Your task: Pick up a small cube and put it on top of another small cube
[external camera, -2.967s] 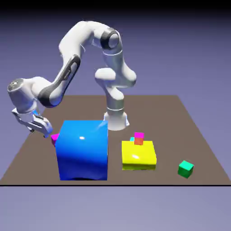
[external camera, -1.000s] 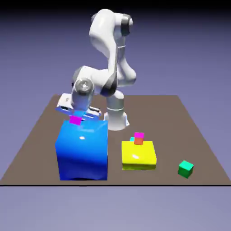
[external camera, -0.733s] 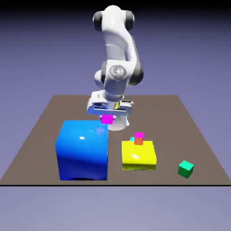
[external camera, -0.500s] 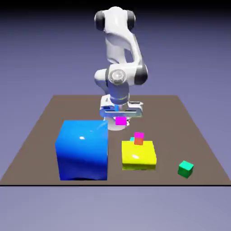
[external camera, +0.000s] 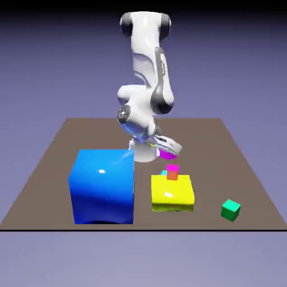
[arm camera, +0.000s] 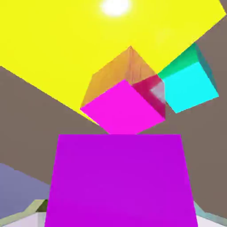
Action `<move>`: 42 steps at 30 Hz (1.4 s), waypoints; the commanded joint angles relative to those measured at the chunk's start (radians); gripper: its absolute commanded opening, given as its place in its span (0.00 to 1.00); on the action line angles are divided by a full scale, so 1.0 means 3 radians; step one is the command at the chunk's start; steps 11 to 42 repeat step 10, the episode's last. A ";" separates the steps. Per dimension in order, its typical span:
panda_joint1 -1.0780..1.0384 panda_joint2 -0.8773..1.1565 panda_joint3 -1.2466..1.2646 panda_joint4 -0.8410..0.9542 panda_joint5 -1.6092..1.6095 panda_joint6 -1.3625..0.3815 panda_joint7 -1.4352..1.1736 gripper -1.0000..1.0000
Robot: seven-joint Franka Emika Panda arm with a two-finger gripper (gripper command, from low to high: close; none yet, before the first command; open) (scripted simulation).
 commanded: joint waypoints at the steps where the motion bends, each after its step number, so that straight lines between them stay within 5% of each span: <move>1: -0.0085 0.0022 0.0000 -0.0037 0.0136 -0.0020 0.0114 0.00; 7: 0.0073 0.0473 0.0167 -0.0148 0.0701 0.0419 -0.0080 0.00; 8: 0.0073 0.0473 0.0167 -0.0148 0.0701 0.0419 -0.0080 1.00; 42: 0.0008 0.0360 0.0099 -0.0116 0.0556 0.0281 0.0006 1.00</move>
